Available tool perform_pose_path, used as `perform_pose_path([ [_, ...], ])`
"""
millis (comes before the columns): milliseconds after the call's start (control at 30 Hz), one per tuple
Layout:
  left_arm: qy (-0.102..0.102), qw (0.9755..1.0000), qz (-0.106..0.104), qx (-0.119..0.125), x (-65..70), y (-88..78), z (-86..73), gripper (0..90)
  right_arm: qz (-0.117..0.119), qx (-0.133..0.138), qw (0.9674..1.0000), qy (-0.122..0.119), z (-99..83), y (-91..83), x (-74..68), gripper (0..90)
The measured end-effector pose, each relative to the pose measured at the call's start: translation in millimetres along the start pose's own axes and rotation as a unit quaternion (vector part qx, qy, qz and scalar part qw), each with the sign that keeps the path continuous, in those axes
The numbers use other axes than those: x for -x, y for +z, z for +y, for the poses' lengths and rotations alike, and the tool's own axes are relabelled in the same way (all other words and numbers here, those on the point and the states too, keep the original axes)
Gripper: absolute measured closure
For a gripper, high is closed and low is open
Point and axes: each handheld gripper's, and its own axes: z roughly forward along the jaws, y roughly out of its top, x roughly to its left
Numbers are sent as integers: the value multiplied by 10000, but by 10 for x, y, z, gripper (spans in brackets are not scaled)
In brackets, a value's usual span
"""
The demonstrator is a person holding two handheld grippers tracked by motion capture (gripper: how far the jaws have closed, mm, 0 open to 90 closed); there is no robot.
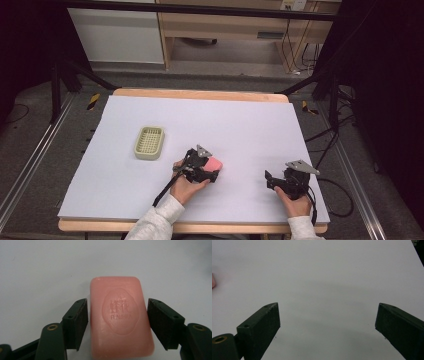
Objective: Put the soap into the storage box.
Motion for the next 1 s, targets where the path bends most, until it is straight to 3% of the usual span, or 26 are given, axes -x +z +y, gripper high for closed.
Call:
perform_pose_path([
  [400, 122, 9993, 46, -356, 22, 101, 46, 322, 14, -25, 10000, 7, -1, 1, -3, 61],
  [1000, 96, 9989, 35, -458, 21, 111, 57, 368, 10, -37, 10000, 4, 0, 7, -4, 61],
])
